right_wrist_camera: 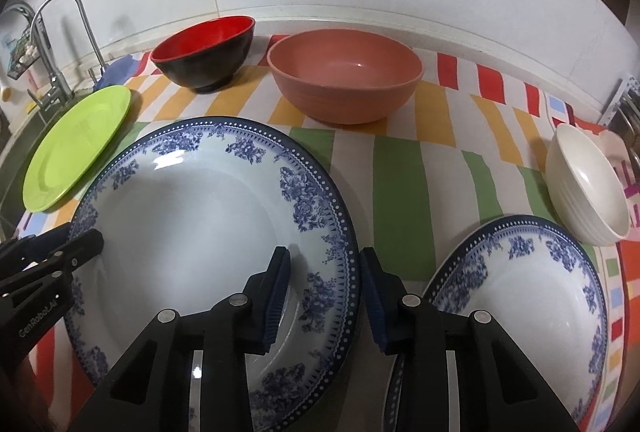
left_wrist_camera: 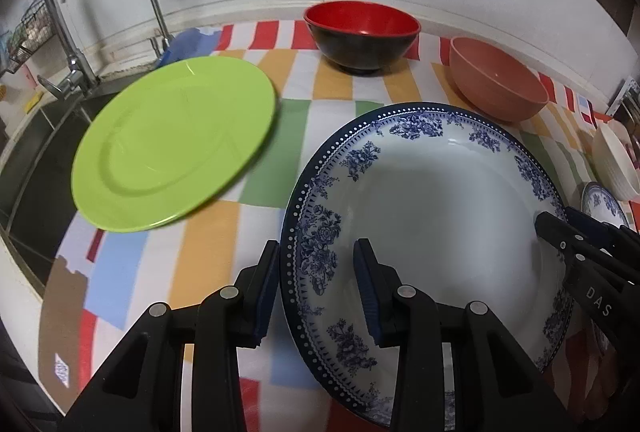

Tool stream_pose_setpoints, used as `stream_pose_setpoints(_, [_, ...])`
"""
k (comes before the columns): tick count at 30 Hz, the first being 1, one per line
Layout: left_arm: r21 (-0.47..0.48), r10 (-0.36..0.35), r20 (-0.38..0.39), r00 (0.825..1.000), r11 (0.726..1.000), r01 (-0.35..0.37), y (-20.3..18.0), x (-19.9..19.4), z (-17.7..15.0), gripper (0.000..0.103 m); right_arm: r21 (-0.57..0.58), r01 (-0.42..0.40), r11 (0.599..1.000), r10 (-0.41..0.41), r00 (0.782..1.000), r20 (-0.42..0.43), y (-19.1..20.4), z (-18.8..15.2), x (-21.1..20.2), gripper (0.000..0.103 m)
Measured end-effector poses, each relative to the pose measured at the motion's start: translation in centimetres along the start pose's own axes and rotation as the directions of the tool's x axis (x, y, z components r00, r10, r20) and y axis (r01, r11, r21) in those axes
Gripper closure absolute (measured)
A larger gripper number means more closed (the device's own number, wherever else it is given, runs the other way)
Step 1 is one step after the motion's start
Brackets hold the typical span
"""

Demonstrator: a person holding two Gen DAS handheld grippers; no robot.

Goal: Organize plates and bowls

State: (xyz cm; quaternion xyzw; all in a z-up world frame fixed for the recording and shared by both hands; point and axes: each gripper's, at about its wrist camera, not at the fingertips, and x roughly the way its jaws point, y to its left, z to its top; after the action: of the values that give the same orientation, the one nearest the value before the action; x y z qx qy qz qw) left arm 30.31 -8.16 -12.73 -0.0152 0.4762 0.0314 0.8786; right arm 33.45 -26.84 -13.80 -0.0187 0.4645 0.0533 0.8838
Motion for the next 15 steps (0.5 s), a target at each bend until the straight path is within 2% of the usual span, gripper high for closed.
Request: stream_pose_setpoints(15, [0.028, -0.032, 0.003, 0.999, 0.999, 0.032, 4.8, -3.8, -2.3, 0.066, 0.021, 0.034, 0.999, -0.034, 0.999, 0.006, 4.4, -1.6, -5.1, 0.066])
